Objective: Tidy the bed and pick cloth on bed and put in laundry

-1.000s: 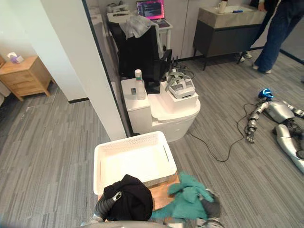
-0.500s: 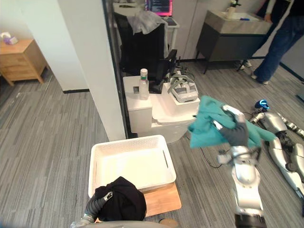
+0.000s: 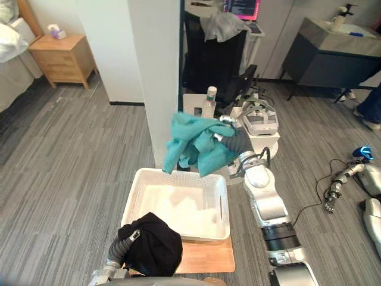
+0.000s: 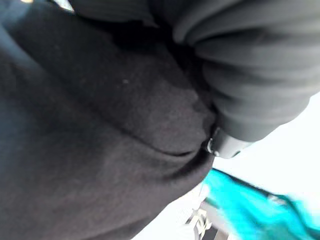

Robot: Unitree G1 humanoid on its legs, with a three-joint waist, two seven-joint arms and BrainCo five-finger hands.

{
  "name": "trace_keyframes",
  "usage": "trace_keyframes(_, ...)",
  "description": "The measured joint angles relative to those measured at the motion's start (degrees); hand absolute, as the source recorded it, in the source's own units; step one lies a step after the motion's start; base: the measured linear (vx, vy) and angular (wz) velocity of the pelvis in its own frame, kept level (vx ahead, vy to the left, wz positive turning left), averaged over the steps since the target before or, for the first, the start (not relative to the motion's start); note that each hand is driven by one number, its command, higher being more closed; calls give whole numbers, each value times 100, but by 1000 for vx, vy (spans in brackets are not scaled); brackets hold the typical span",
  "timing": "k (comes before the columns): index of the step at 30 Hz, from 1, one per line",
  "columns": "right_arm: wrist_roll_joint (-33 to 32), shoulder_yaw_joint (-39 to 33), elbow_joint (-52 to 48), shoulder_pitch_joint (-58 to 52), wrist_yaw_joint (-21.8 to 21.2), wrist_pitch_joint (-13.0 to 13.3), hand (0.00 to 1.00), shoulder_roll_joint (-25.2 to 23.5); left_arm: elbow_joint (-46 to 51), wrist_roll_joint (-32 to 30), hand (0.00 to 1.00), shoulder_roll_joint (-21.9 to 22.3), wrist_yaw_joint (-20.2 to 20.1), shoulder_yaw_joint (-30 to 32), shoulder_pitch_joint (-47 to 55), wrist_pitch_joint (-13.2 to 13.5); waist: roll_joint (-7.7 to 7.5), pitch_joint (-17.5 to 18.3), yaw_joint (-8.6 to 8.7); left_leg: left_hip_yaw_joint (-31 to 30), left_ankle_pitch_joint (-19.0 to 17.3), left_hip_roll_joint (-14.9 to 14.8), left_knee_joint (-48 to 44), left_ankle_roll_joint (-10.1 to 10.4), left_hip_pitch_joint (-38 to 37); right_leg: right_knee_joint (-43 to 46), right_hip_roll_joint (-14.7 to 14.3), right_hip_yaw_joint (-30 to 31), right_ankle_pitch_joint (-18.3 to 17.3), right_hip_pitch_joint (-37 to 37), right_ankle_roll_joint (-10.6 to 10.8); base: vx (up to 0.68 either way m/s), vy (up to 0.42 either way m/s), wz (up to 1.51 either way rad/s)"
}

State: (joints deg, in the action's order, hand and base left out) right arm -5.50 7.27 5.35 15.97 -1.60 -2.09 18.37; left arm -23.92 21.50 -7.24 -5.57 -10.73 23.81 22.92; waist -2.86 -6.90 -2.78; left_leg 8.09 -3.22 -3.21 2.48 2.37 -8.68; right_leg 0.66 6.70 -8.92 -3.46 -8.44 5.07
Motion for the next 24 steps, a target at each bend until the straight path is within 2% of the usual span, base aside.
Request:
trace_keyframes(3,16,230,720,-20,121,-133,100,-265,2,-78,100,0,107,144,-43,-3,38,-45,10,-117,208,41,258,-8,-19,-22,21,-118,-11,24,8,-112,-41,19)
trace_keyframes(8,17,533,1607,-21,444,-115,100,-699,23,-109,100,-3,107,425,-168,-49,35,-188,-43,-282,377,55,313,1,139,-17,38,-290,-59,156,19,-108,-33,16)
trace_keyframes(10,17,649,1965,13,607,-64,100,-824,68,-211,100,-1,90,518,-261,-161,29,-273,-148,-330,421,46,315,5,211,-19,27,-310,-52,205,28,-56,-22,12)
trace_keyframes(12,12,713,2358,91,736,-13,100,-978,78,-217,100,-2,87,584,-355,-203,15,-340,-179,-413,457,47,320,11,343,-43,23,-376,-41,270,31,-68,-18,20)
trace_keyframes(16,5,747,3320,626,875,120,100,-1133,84,-189,100,-6,38,782,-741,-199,17,-694,-324,-412,584,43,312,-13,686,-125,10,-385,133,537,19,-46,2,3)
trace_keyframes(18,2,950,3881,895,877,263,100,-1222,27,-44,100,-19,-46,957,-1050,-19,8,-989,-422,-403,655,53,311,-20,796,-209,10,-376,241,600,24,-16,7,2)
trace_keyframes(21,6,1180,4264,981,866,433,100,-1448,18,36,100,-56,-30,1017,-1388,273,-15,-1255,-468,-398,666,50,309,-29,834,-218,12,-369,293,621,11,-1,4,3)
trace_keyframes(23,6,1326,4576,1157,879,539,100,-1577,20,35,100,-88,-4,1015,-1599,377,-28,-1291,-488,-400,686,27,308,-27,995,-216,-14,-359,385,786,-20,0,0,0)
trace_keyframes(24,10,1373,4720,1313,906,612,100,-1610,21,35,100,-100,66,1013,-1802,421,-29,-1426,-520,-401,704,23,307,-30,1023,-216,-21,-344,422,818,-39,-1,7,-3)
